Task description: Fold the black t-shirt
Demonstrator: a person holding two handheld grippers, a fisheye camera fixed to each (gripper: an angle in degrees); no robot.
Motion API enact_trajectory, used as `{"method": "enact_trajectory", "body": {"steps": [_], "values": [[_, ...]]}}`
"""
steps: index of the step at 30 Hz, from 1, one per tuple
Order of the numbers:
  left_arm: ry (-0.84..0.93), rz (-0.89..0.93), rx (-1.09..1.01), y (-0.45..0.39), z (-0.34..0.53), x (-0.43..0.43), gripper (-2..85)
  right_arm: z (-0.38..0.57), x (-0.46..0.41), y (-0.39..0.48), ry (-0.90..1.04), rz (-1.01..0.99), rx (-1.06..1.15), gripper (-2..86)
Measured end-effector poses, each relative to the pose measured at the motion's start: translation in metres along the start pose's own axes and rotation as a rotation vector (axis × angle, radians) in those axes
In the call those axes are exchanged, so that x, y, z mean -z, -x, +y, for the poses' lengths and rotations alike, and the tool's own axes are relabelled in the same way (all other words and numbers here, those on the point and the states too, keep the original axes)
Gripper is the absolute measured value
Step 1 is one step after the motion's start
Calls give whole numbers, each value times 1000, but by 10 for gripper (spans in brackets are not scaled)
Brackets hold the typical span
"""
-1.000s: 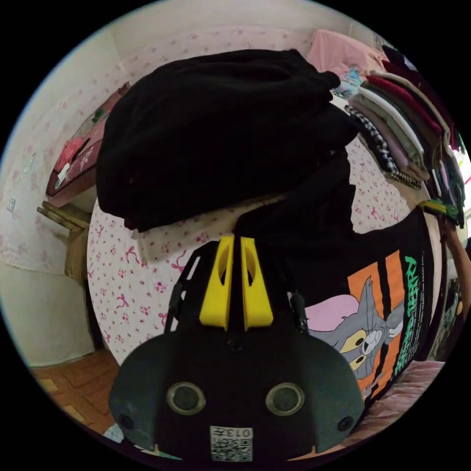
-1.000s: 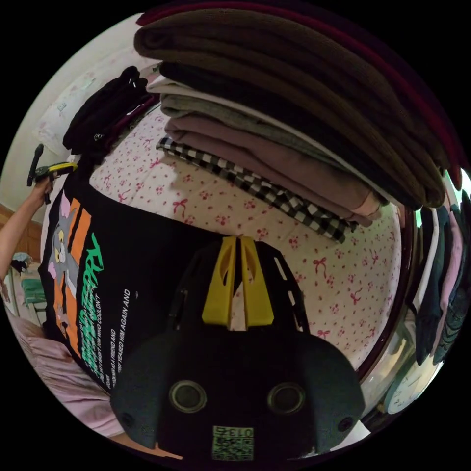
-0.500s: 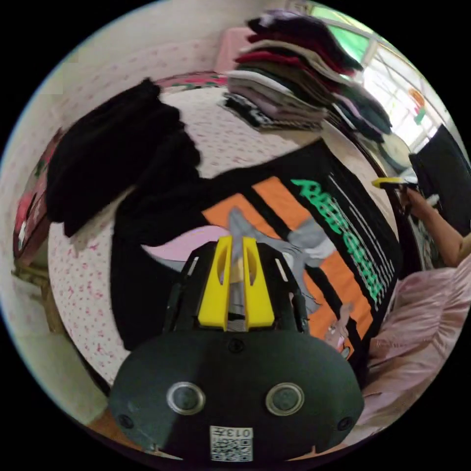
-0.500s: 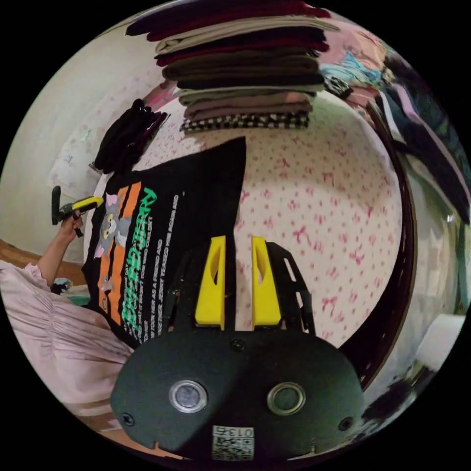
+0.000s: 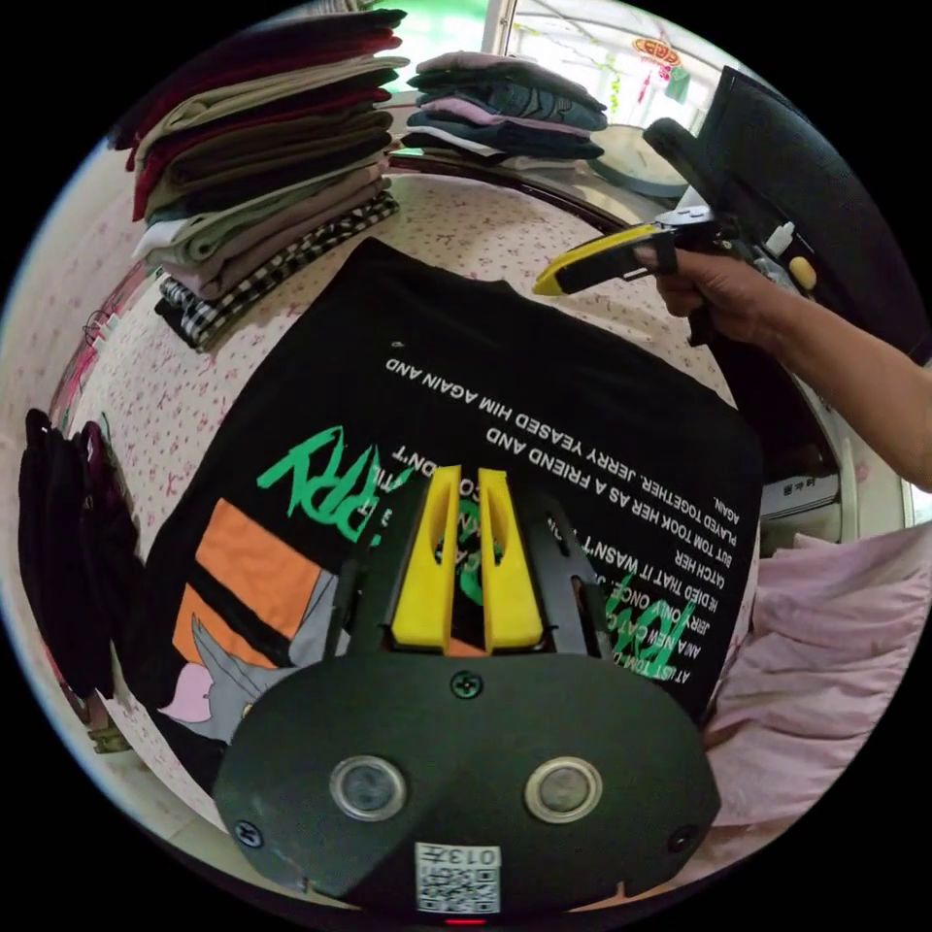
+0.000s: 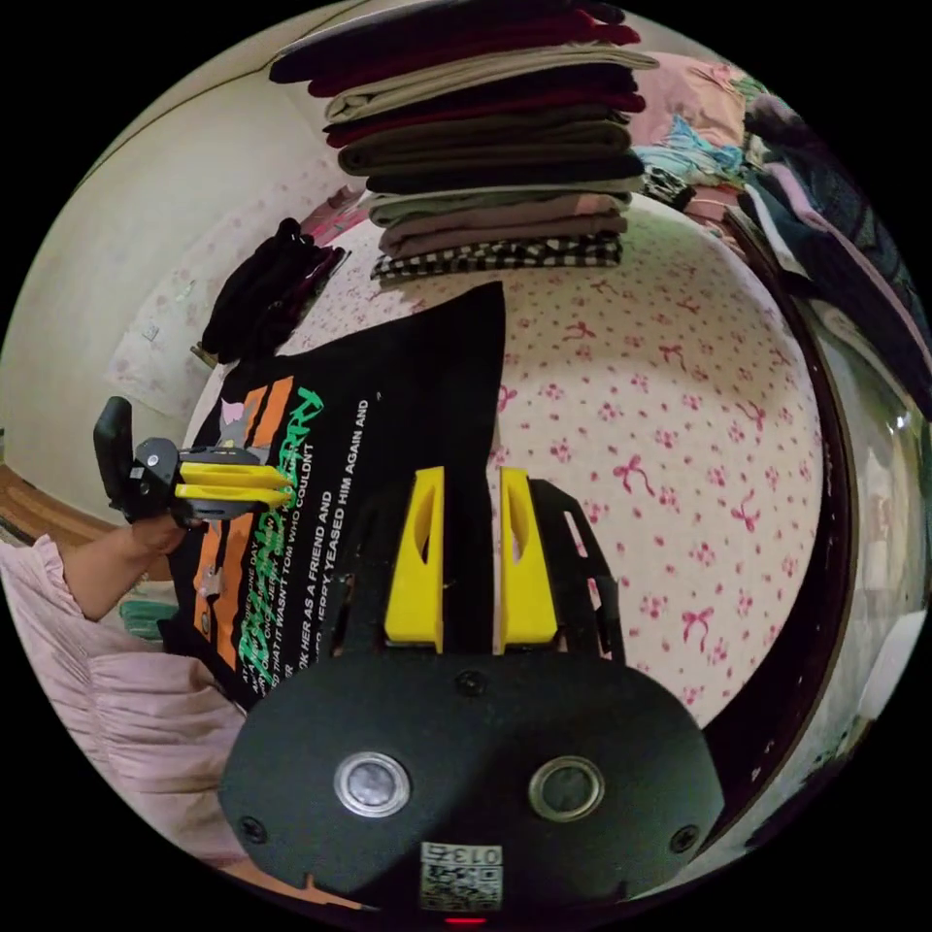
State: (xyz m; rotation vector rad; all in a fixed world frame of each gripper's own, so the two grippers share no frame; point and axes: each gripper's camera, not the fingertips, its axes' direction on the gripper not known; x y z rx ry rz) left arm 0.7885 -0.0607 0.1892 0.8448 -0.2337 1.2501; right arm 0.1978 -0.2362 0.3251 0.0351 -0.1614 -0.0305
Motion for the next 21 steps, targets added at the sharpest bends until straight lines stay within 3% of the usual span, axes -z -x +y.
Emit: {"method": "enact_trajectory", "body": {"steps": [6,12,18,21], "values": [[32,15,27,-7,-47,-36,19,-12,-8,12,130,33,78,29],[28,25,53,-3,-68,-56,11,17,40,0,-5,177,-7,17],[-22,-28,41,17,-126,-68,10,58,86,15,-73,36,30,15],[-27,-88,-3,19,-170,-83,10,69,83,46,-34,84,111,13]]}}
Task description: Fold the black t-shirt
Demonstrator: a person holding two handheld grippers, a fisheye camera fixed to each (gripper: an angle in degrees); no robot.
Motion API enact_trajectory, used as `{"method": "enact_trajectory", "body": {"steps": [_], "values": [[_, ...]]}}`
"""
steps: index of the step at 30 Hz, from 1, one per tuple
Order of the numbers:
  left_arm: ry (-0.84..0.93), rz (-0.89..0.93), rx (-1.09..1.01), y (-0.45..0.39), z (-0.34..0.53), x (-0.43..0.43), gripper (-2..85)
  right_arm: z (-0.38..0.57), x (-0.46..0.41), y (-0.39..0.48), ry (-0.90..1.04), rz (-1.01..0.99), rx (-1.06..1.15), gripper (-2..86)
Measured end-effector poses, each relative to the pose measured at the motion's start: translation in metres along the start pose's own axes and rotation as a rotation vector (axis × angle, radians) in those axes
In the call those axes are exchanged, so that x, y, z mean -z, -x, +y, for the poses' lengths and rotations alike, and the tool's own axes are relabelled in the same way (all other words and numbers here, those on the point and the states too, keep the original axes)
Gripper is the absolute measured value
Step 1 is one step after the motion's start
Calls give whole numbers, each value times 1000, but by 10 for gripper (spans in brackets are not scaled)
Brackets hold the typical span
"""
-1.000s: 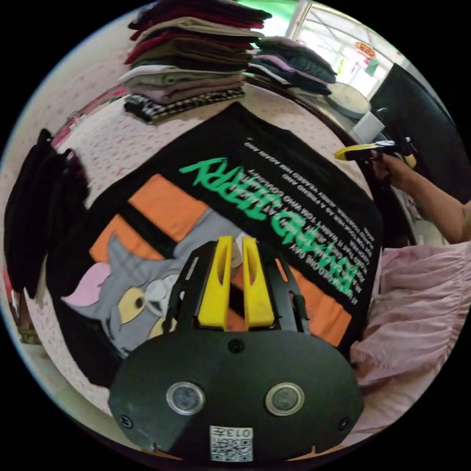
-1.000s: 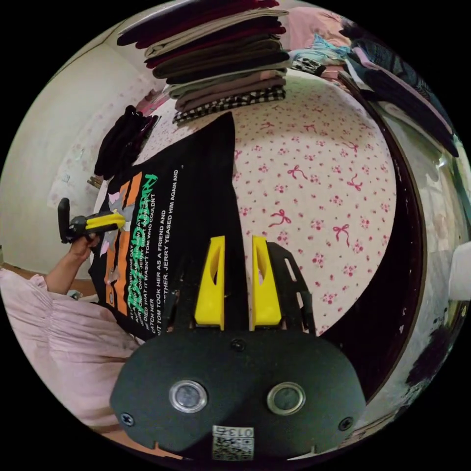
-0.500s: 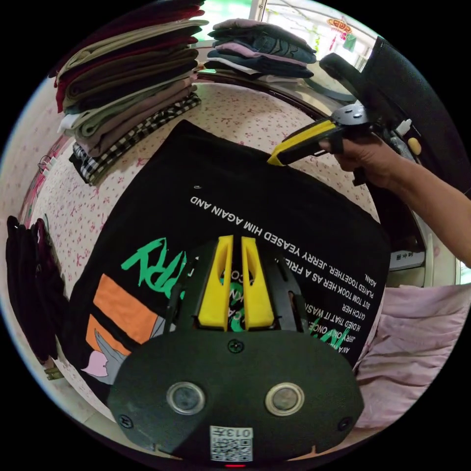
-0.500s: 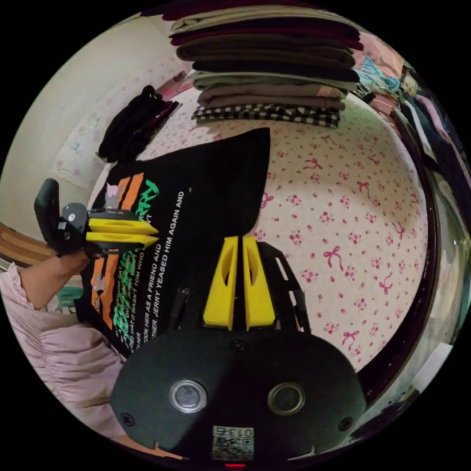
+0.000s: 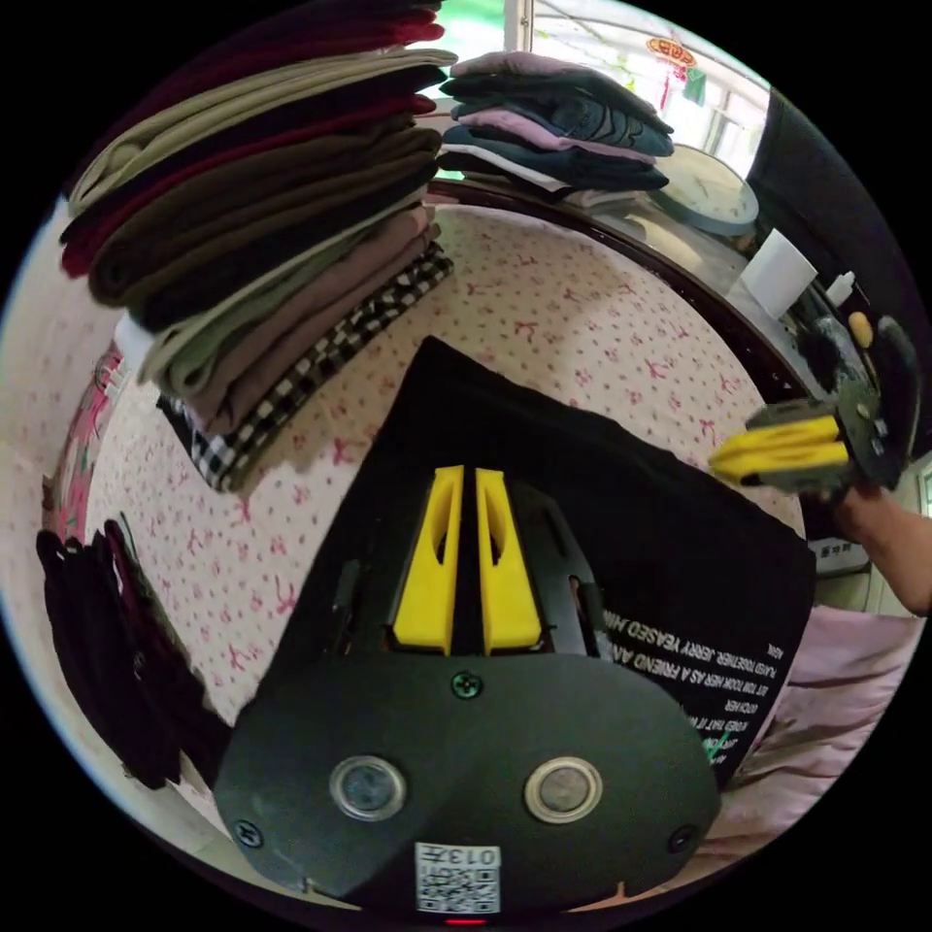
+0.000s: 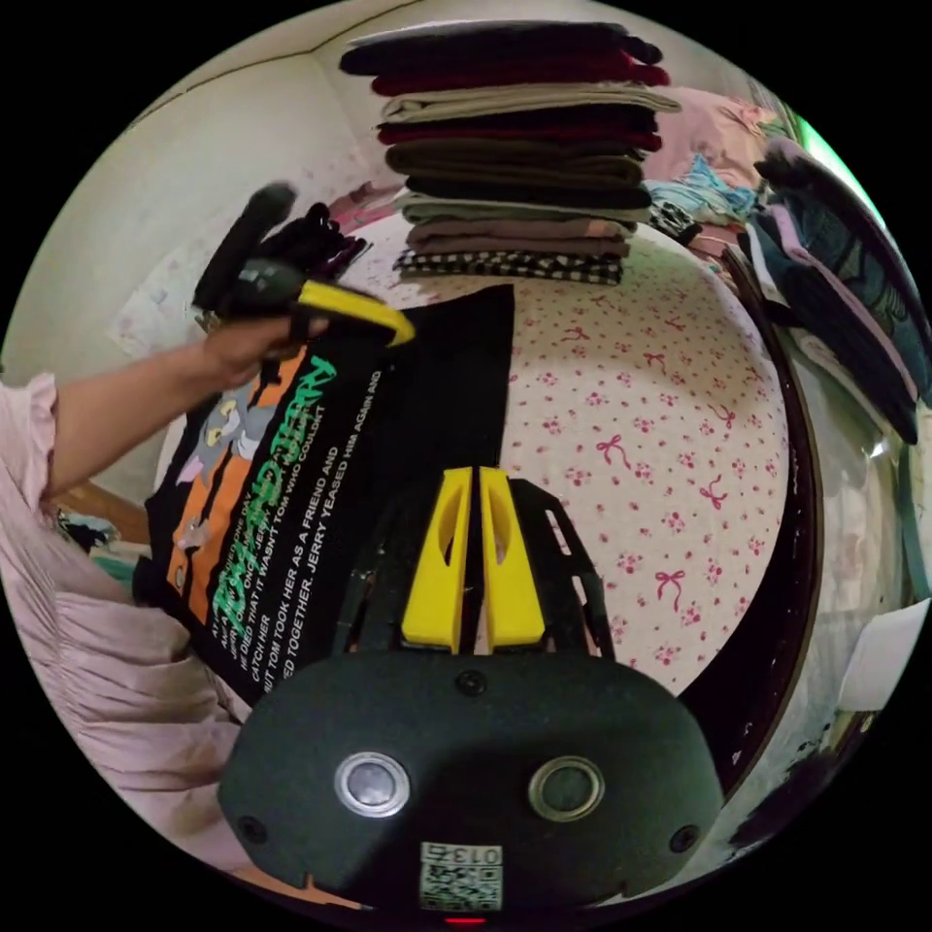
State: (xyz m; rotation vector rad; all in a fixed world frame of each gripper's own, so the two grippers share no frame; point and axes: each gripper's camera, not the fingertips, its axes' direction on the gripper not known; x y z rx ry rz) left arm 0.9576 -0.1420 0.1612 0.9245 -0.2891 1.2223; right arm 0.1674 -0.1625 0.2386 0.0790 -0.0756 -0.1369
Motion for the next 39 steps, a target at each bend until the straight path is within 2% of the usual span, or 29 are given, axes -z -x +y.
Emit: {"method": "enact_trajectory", "body": {"steps": [4,9,10,11,13,16,19,24,27,30,32,37,39], "values": [[5,-5,-44,-7,-45,-29,8,3,-10,35,61,39,104,7],[31,16,-94,-10,-65,-56,5,8,-3,37,108,53,97,3],[48,44,-47,-3,-66,-58,5,9,2,34,127,97,70,3],[70,-32,32,4,-65,-59,7,10,6,33,133,127,60,3],[15,-62,67,7,-60,-55,14,16,17,31,144,213,35,3],[-20,-11,33,5,-61,-55,60,27,44,30,82,103,10,3],[-6,32,52,11,-64,-65,88,33,53,35,80,106,-4,2],[50,163,48,18,-70,-76,46,40,60,56,104,30,30,2],[-32,147,-64,4,-63,-56,20,44,60,64,128,23,28,3],[-207,146,-196,-12,-39,-22,17,48,66,69,121,8,13,3],[-285,117,-138,-10,-19,-16,26,50,71,72,119,6,10,3],[-148,-53,58,14,-23,-36,49,49,82,84,140,15,10,2],[-178,-94,135,22,-19,-25,47,48,93,93,139,79,11,2]]}}
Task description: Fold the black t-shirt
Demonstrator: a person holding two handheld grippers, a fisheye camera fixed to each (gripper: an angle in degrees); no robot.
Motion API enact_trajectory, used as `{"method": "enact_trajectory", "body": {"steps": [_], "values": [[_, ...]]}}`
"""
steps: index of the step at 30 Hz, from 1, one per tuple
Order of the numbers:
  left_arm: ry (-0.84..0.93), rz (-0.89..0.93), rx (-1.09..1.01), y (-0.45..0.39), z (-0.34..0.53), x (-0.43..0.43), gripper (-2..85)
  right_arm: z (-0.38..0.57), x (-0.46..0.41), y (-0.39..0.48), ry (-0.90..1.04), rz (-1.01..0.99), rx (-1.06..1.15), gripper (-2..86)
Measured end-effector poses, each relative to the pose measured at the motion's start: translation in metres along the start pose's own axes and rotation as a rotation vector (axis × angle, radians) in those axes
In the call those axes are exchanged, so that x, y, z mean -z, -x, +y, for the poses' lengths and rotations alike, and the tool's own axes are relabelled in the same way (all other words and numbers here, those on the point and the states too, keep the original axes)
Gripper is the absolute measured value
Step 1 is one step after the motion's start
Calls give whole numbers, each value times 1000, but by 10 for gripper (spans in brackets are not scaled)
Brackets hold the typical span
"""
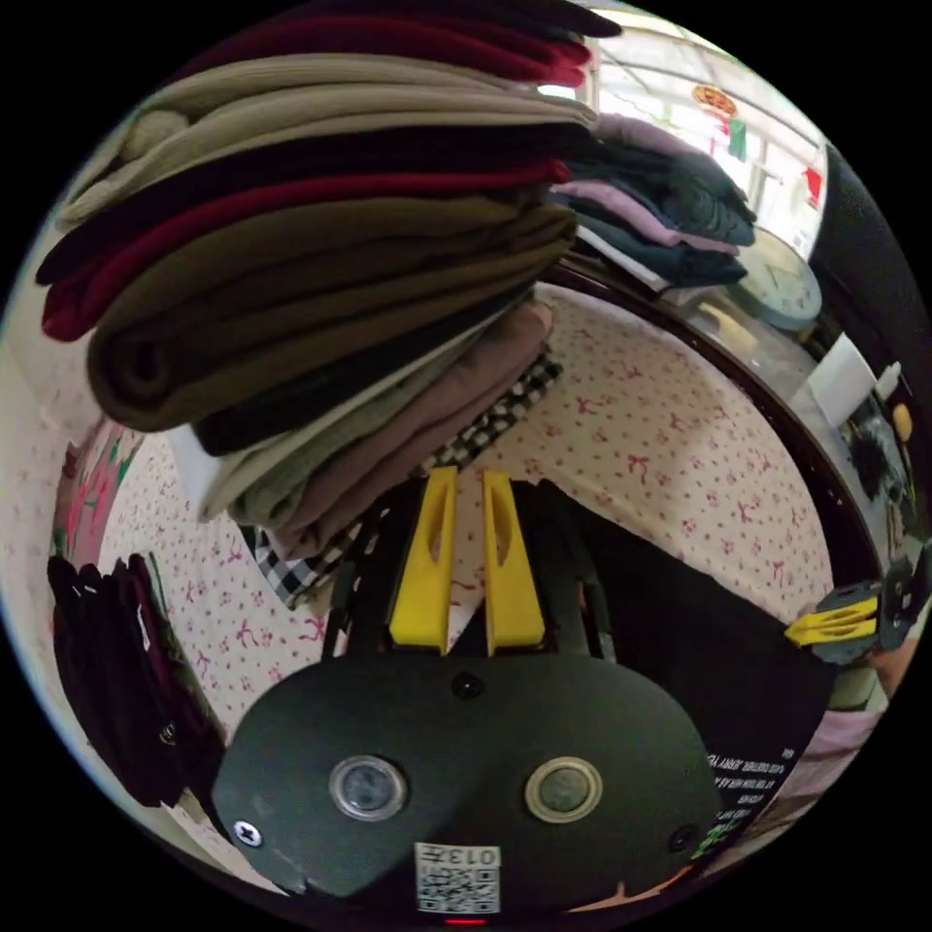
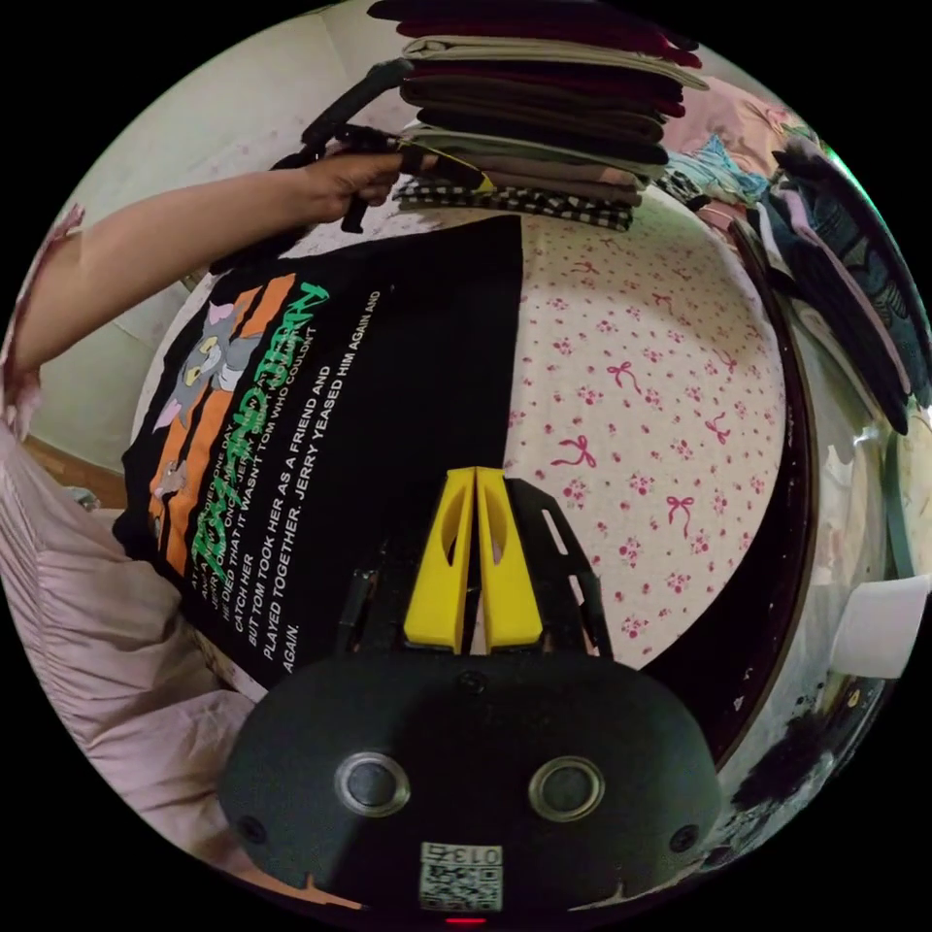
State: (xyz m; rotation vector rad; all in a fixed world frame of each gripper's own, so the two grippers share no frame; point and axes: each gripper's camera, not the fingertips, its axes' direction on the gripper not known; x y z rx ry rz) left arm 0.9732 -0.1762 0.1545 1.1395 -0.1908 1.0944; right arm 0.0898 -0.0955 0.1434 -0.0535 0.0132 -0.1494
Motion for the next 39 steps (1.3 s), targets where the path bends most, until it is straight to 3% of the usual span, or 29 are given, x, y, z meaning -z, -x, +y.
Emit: {"method": "enact_trajectory", "body": {"steps": [3,5,10,15,19,22,30,35,39], "values": [[44,76,-58,-12,14,11,30,5,16,9,-58,-29,-10,2],[78,26,-181,-45,42,21,15,8,21,19,-84,-60,9,2],[199,88,-205,-84,110,21,3,12,15,48,-22,0,77,1],[154,193,-63,-68,173,71,-2,29,49,57,0,186,33,0],[149,55,-70,-62,255,142,-2,57,84,90,-81,55,104,0],[248,83,22,-62,327,181,-1,73,87,125,-39,58,185,1],[410,-120,303,-75,492,247,-1,111,88,190,34,161,198,2],[317,-96,436,-44,574,314,0,113,102,193,76,143,156,0],[263,-112,582,-15,643,372,4,125,128,205,2,97,147,-1]]}}
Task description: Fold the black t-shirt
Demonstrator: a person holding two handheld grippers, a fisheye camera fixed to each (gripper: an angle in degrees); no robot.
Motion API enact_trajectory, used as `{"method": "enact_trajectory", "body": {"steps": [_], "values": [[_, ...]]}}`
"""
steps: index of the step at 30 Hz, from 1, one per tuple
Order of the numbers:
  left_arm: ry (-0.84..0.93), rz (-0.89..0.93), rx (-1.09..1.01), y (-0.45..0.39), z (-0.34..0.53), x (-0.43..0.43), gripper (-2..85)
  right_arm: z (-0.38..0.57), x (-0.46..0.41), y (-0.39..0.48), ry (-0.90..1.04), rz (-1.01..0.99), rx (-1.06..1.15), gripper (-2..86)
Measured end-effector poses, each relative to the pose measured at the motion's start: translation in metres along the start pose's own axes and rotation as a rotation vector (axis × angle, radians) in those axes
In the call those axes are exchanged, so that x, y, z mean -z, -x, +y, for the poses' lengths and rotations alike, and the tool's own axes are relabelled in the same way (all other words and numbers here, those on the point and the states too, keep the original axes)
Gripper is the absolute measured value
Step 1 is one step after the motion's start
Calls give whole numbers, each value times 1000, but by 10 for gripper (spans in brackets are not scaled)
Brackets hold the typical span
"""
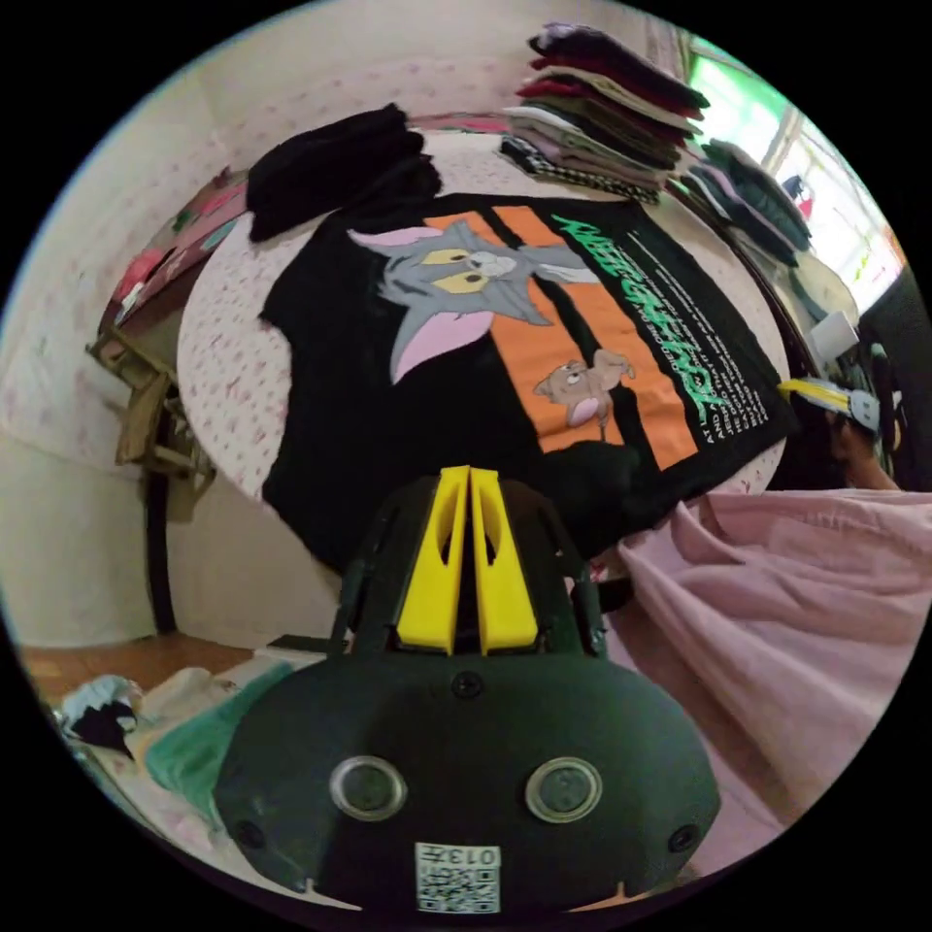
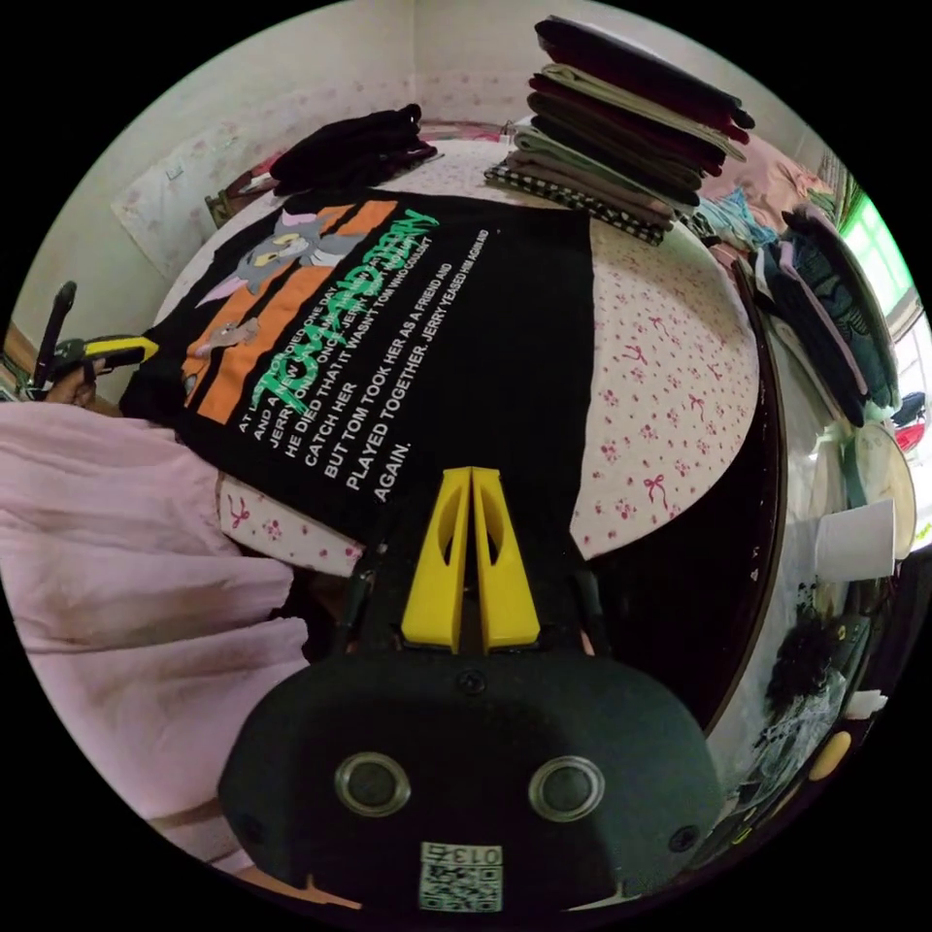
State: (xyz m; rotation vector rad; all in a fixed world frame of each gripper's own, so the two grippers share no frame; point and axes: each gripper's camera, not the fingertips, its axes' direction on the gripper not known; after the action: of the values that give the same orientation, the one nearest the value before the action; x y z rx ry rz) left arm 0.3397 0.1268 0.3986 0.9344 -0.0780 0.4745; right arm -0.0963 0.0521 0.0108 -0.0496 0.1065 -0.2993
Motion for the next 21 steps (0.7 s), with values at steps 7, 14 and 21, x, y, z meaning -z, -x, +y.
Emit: {"method": "enact_trajectory", "body": {"steps": [7,14,21], "values": [[21,349,583,152,120,18,74,21,15,20,-9,-12,-46,1],[-45,744,828,213,190,-1,138,29,28,27,-3,-3,-99,17],[-60,898,756,243,210,12,27,31,30,51,29,6,12,54]]}}
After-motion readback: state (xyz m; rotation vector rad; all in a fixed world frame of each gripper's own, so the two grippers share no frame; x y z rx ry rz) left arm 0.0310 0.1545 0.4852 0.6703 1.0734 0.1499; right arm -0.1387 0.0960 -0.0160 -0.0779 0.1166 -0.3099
